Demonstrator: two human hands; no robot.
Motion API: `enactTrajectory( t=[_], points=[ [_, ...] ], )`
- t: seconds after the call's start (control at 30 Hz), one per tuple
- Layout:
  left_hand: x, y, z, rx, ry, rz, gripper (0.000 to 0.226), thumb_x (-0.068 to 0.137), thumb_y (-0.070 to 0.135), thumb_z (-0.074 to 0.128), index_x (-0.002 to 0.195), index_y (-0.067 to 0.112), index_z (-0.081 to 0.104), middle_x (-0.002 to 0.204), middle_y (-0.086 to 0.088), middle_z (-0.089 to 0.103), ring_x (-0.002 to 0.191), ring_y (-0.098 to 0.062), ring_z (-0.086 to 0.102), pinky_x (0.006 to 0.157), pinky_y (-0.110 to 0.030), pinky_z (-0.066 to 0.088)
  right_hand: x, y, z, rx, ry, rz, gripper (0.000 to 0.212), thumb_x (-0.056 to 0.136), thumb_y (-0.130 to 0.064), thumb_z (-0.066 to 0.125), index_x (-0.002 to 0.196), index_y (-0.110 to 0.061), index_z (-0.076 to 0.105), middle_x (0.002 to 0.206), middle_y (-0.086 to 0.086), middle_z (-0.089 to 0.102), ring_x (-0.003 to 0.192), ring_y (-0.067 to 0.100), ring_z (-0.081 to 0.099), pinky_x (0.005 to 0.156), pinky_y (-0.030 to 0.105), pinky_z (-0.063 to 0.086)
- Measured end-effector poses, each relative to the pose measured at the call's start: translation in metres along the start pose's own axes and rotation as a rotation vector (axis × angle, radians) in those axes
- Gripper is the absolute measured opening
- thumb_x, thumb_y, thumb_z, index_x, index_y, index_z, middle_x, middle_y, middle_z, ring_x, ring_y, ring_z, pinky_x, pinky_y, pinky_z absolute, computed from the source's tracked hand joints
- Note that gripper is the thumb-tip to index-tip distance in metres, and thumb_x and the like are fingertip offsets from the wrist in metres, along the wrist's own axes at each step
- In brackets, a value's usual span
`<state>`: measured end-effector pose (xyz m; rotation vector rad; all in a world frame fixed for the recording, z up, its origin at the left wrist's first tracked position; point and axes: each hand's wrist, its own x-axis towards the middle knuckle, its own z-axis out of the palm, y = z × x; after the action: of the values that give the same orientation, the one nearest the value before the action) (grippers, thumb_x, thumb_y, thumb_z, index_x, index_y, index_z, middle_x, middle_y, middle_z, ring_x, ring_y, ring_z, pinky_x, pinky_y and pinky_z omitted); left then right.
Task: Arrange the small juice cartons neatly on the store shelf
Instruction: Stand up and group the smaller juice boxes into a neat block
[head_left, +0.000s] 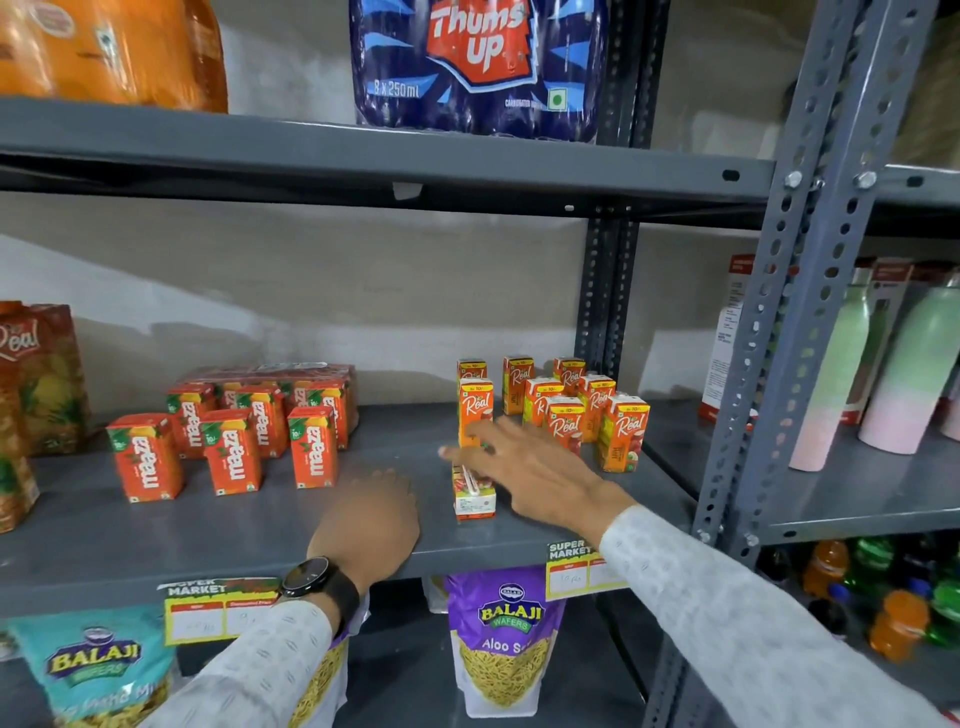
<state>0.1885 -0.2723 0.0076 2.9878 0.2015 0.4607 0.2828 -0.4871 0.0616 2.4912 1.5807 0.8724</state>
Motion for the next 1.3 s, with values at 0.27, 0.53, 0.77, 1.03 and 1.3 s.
enactTrajectory(
  t=[0.27, 0.53, 0.77, 1.03, 1.3],
  points=[
    [-0.002, -0.001, -0.001, -0.002, 0.034, 0.012, 0.068, 0.09, 0.036, 0.012, 0.142, 0.007, 0.046, 0.152, -0.013, 0.044, 0.142, -0.028, 0.037, 0.119, -0.042, 0.023, 0.031, 0.008, -0.03, 0.013, -0.08, -0.08, 0.063, 0.085, 0.003, 0.07, 0.142, -0.017, 0.055, 0.155, 0.009, 0.053, 0.141, 0.028, 0.05, 0.107, 0.046, 0.052],
    [-0.001, -0.003, 0.003, 0.031, 0.023, 0.021, 0.067, 0.091, 0.035, 0.011, 0.144, 0.008, 0.043, 0.153, -0.013, 0.041, 0.143, -0.028, 0.036, 0.119, -0.042, 0.022, 0.039, -0.014, -0.032, 0.682, 0.562, 0.758, 0.053, 0.075, -0.064, 0.081, 0.102, -0.024, 0.059, 0.095, -0.01, 0.071, 0.083, 0.003, 0.069, 0.069, 0.022, 0.059],
    [-0.001, -0.001, 0.0, 0.036, 0.019, 0.018, 0.064, 0.094, 0.034, 0.012, 0.146, 0.009, 0.04, 0.156, -0.011, 0.038, 0.145, -0.025, 0.032, 0.121, -0.04, 0.021, 0.03, -0.039, 0.024, 0.569, 0.594, 1.024, 0.053, 0.072, -0.073, 0.077, 0.087, -0.025, 0.058, 0.078, -0.01, 0.068, 0.068, 0.007, 0.066, 0.059, 0.032, 0.055],
    [-0.002, 0.0, 0.001, 0.024, 0.034, 0.014, 0.057, 0.098, 0.032, 0.018, 0.146, 0.01, 0.039, 0.156, -0.009, 0.037, 0.145, -0.022, 0.032, 0.121, -0.038, 0.02, 0.031, -0.042, 0.032, 0.46, 0.37, 1.056, 0.065, 0.075, -0.07, 0.078, 0.11, -0.021, 0.057, 0.104, -0.002, 0.071, 0.09, 0.017, 0.073, 0.067, 0.028, 0.057],
    [0.0, -0.002, 0.003, 0.026, 0.036, 0.022, 0.052, 0.101, 0.031, 0.025, 0.146, 0.011, 0.04, 0.156, -0.009, 0.038, 0.145, -0.023, 0.032, 0.121, -0.039, 0.022, 0.031, -0.042, 0.03, 0.489, 0.419, 1.048, 0.074, 0.072, -0.07, 0.081, 0.119, -0.023, 0.047, 0.113, -0.002, 0.067, 0.097, 0.018, 0.071, 0.075, 0.037, 0.062]
  ],
)
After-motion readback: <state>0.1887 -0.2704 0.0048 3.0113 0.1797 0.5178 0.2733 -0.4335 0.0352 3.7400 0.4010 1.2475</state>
